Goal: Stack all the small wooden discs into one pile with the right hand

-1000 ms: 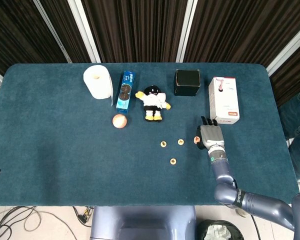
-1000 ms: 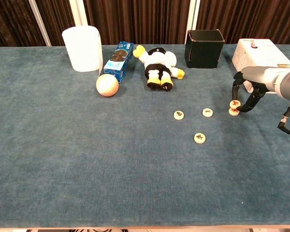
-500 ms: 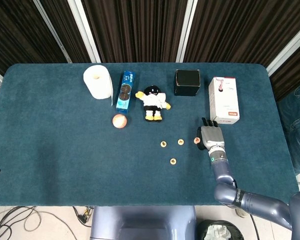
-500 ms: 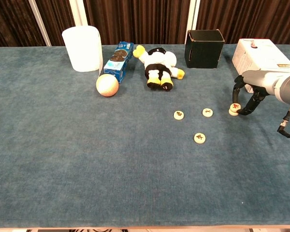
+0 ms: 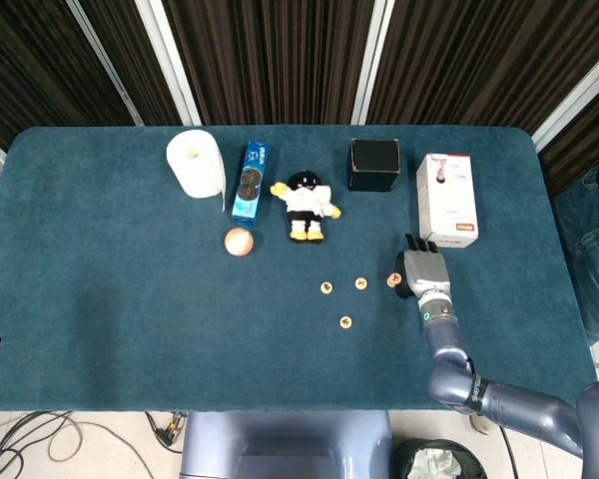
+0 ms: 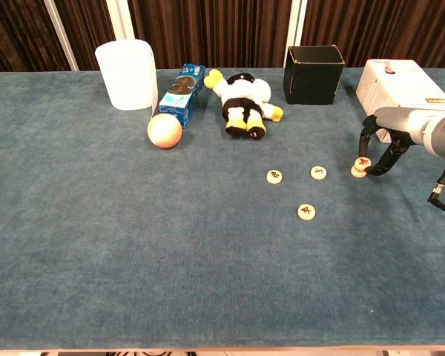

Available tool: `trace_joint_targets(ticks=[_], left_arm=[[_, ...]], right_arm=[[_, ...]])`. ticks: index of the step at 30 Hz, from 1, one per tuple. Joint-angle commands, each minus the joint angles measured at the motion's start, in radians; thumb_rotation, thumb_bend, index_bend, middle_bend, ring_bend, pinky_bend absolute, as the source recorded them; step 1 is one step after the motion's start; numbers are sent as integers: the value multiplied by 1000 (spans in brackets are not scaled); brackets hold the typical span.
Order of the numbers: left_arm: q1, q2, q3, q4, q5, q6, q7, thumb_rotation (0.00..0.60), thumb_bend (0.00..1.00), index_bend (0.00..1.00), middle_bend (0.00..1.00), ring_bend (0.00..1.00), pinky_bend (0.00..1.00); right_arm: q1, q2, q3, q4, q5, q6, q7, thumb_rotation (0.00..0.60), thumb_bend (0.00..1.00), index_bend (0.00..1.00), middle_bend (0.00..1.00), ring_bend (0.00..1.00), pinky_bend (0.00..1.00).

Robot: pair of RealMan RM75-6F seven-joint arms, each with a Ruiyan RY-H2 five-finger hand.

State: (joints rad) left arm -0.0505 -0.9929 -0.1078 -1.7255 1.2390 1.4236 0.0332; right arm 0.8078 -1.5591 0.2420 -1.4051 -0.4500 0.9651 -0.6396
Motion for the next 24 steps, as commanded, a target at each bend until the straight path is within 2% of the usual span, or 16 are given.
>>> trace_joint_targets(ticks=[1,24], left_arm=[[0,0,0,0,0,0,2,600,148,51,0,0,0],[-2,0,-1,-5,-13,-7,10,600,148,51,0,0,0]], right_arm=[[1,0,-3,0,4,1,-1,600,406,509,0,0,0],[13,-2,-17,0,11,7,8,600,407,467,0,0,0]])
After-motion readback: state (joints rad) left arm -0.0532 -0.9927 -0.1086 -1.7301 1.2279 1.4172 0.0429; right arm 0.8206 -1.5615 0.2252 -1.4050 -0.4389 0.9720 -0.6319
